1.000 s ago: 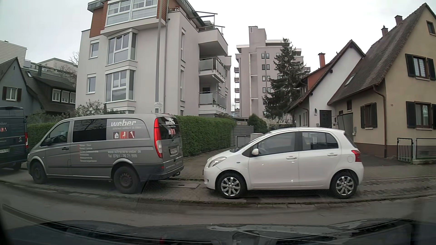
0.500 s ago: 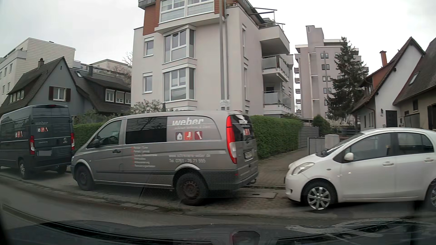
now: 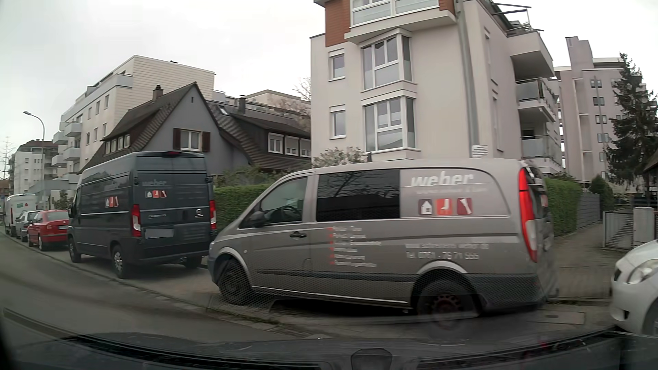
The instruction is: Follow the waypoints while adhering to traffic rules and regulations
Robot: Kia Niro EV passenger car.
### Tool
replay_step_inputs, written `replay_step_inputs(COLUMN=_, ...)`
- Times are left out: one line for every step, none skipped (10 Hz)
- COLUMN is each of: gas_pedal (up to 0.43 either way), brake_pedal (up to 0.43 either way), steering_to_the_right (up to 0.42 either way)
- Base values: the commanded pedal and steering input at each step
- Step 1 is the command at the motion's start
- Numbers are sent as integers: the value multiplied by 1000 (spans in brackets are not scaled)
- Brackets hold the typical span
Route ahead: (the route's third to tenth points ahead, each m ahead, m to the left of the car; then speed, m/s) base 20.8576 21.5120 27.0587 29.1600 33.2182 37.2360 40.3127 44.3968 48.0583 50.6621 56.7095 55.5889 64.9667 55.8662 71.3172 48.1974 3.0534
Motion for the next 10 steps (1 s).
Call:
replay_step_inputs(gas_pedal=169, brake_pedal=0, steering_to_the_right=-747)
replay_step_inputs(gas_pedal=169, brake_pedal=0, steering_to_the_right=-740)
replay_step_inputs(gas_pedal=169, brake_pedal=0, steering_to_the_right=-733)
replay_step_inputs(gas_pedal=169, brake_pedal=0, steering_to_the_right=-720)
replay_step_inputs(gas_pedal=169, brake_pedal=0, steering_to_the_right=-700)
replay_step_inputs(gas_pedal=169, brake_pedal=0, steering_to_the_right=-679)
replay_step_inputs(gas_pedal=169, brake_pedal=0, steering_to_the_right=-654)
replay_step_inputs(gas_pedal=169, brake_pedal=0, steering_to_the_right=-625)
replay_step_inputs(gas_pedal=177, brake_pedal=0, steering_to_the_right=-599)
replay_step_inputs(gas_pedal=177, brake_pedal=0, steering_to_the_right=-562)
